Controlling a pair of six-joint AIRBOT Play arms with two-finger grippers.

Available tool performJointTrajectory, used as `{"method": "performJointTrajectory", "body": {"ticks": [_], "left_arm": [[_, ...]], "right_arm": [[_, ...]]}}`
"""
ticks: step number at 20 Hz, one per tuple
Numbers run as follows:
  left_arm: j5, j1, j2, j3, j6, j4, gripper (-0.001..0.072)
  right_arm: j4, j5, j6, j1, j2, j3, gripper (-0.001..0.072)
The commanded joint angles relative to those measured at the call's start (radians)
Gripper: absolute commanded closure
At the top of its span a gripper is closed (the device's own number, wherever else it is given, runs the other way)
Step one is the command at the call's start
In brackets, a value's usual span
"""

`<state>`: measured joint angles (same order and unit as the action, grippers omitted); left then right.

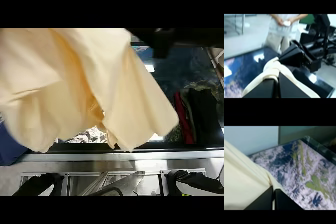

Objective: Fold the shirts.

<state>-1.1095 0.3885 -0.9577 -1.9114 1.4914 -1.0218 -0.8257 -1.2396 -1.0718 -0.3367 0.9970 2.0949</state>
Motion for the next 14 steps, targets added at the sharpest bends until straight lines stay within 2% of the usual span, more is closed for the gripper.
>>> {"method": "performJointTrajectory", "body": {"ticks": [1, 4, 5, 6, 7, 8, 11, 12, 13, 14], "left_arm": [[0.082, -0.007, -0.056, 0.31, -0.01, -0.031, 0.0693], [0.092, -0.053, -0.241, 0.474, -0.068, -0.03, 0.0692], [0.093, -0.068, -0.314, 0.511, -0.074, -0.031, 0.069], [0.1, -0.085, -0.378, 0.537, -0.077, -0.03, 0.0686], [0.111, -0.111, -0.442, 0.551, -0.079, -0.031, 0.0409], [0.117, -0.142, -0.493, 0.551, -0.076, -0.021, -0.0002], [0.006, -0.262, -0.592, 0.477, -0.073, 0.004, 0.0019], [-0.067, -0.3, -0.605, 0.446, -0.073, 0.004, 0.0019], [-0.134, -0.329, -0.607, 0.431, -0.073, 0.005, 0.0019], [-0.182, -0.346, -0.598, 0.438, -0.073, 0.006, 0.0019]], "right_arm": [[-0.12, 0.043, -0.002, 0.0, 0.098, -0.129, 0.0689], [-0.218, 0.046, -0.006, 0.0, 0.295, -0.236, 0.0688], [-0.227, 0.046, -0.024, 0.001, 0.367, -0.251, 0.0659], [-0.242, 0.047, -0.061, 0.001, 0.445, -0.254, 0.0509], [-0.258, 0.055, -0.096, 0.002, 0.506, -0.253, 0.0429], [-0.272, 0.071, -0.108, 0.009, 0.551, -0.253, 0.0429], [-0.271, 0.083, -0.155, 0.076, 0.575, -0.248, 0.0408], [-0.271, 0.064, -0.183, 0.108, 0.557, -0.247, 0.0278], [-0.271, 0.024, -0.219, 0.151, 0.533, -0.248, 0.0209], [-0.271, -0.031, -0.238, 0.195, 0.514, -0.251, 0.0224]]}}
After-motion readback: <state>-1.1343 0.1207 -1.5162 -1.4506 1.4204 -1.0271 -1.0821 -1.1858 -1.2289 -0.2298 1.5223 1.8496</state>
